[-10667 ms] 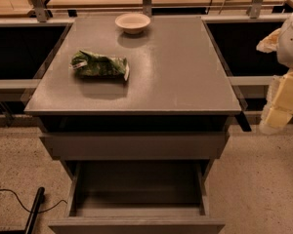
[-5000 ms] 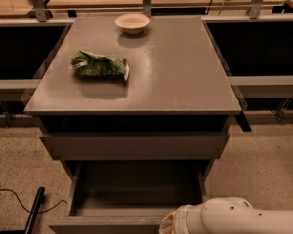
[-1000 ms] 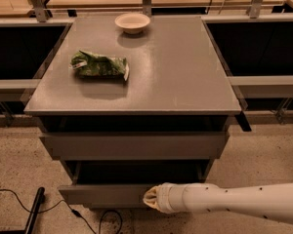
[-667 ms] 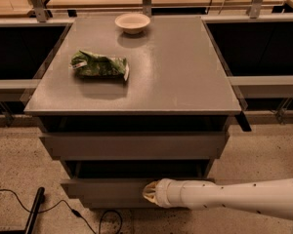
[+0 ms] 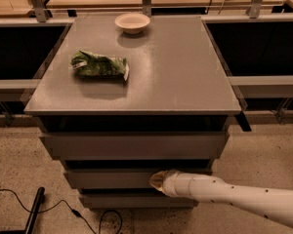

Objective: Close middle drawer

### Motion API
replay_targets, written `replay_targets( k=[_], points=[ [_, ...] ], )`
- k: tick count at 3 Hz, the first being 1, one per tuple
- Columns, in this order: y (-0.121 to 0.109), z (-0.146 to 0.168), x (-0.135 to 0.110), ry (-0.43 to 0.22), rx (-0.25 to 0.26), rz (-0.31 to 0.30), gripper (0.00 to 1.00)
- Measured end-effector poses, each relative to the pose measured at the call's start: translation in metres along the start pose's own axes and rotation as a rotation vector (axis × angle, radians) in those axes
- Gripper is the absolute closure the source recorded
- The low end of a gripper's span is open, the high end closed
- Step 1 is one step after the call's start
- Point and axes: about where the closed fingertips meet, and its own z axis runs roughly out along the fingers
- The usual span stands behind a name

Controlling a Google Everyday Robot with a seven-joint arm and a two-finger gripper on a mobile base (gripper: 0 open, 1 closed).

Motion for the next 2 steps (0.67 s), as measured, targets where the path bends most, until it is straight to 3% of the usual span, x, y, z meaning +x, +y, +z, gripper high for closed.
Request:
replay_targets(
  k=[1,2],
  points=[
    [-0.0129,-0.0040,0.0026,-0.019,0.024,0.007,1.00],
    [-0.0119,-0.0044,0.0024,-0.019,0.024,0.007,1.00]
  ],
)
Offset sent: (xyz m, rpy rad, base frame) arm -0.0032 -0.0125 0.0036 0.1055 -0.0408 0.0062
